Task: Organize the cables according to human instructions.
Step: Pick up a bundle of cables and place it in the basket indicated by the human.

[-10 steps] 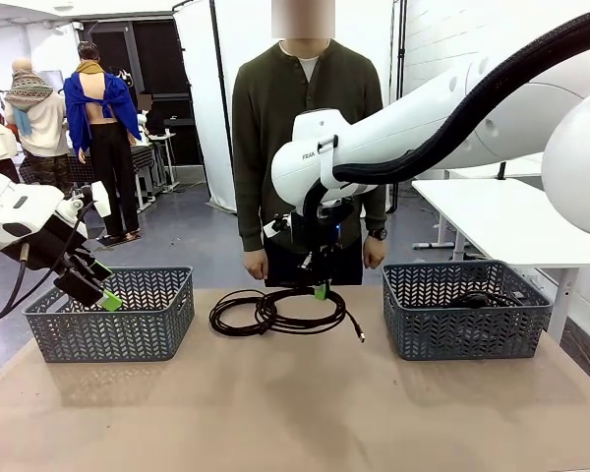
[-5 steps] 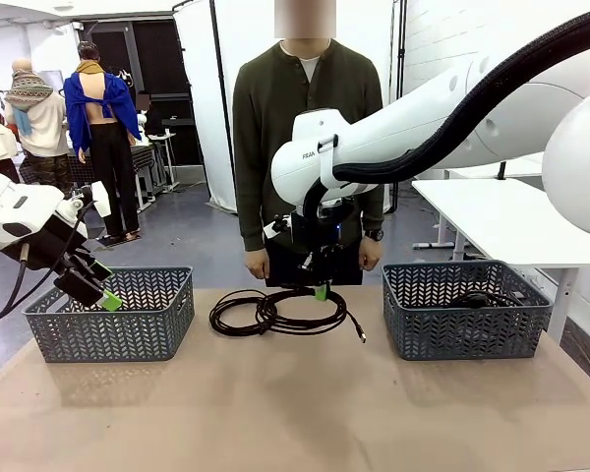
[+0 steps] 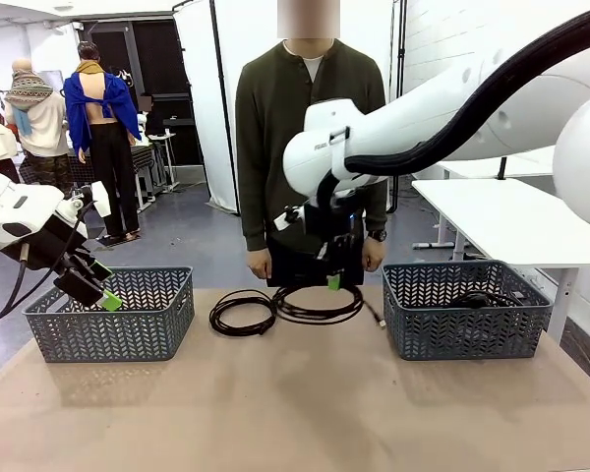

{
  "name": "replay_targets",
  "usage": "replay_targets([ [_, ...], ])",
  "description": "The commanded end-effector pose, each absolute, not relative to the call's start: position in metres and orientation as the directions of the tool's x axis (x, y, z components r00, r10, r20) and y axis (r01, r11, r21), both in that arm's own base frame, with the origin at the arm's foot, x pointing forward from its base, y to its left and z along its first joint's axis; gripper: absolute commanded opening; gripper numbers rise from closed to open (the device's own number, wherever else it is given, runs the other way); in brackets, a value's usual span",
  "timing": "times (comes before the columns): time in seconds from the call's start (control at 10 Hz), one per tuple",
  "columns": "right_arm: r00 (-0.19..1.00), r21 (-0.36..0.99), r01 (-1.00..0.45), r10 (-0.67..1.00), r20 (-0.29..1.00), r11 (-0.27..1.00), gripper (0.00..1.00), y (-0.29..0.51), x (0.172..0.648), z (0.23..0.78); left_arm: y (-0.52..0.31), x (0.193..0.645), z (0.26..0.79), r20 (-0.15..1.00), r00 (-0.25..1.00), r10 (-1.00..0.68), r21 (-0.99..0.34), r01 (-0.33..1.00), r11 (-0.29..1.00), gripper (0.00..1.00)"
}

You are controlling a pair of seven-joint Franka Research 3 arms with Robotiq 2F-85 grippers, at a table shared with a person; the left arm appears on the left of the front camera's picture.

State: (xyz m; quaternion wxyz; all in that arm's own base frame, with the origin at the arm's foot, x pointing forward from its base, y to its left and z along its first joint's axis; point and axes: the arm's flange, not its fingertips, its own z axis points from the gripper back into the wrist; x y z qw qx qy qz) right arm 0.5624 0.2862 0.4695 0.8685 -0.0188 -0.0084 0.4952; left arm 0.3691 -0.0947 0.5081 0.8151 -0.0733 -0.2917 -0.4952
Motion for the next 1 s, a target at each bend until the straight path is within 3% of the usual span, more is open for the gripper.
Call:
replay_targets([
  [0.0, 0.394, -0.065, -0.918, 0.919, -0.029, 0.391, 0.0, 0.246, 0.58, 0.496, -0.092, 0.37, 0.508, 0.56, 0.331, -0.76, 0.158, 0.857, 0.49, 1.0],
  [0.6, 0.134, -0.144, -0.981, 0.99, -0.042, 0.127, 0.0, 0.142, 0.635, 0.517, -0.092, 0.37, 0.508, 0.56, 0.331, -0.76, 0.158, 0.857, 0.49, 1.0],
  [0.9, 0.16, -0.136, -0.979, 0.986, -0.041, 0.153, 0.0, 0.122, 0.643, 0.519, -0.092, 0.37, 0.508, 0.56, 0.331, -0.76, 0.158, 0.857, 0.49, 1.0],
])
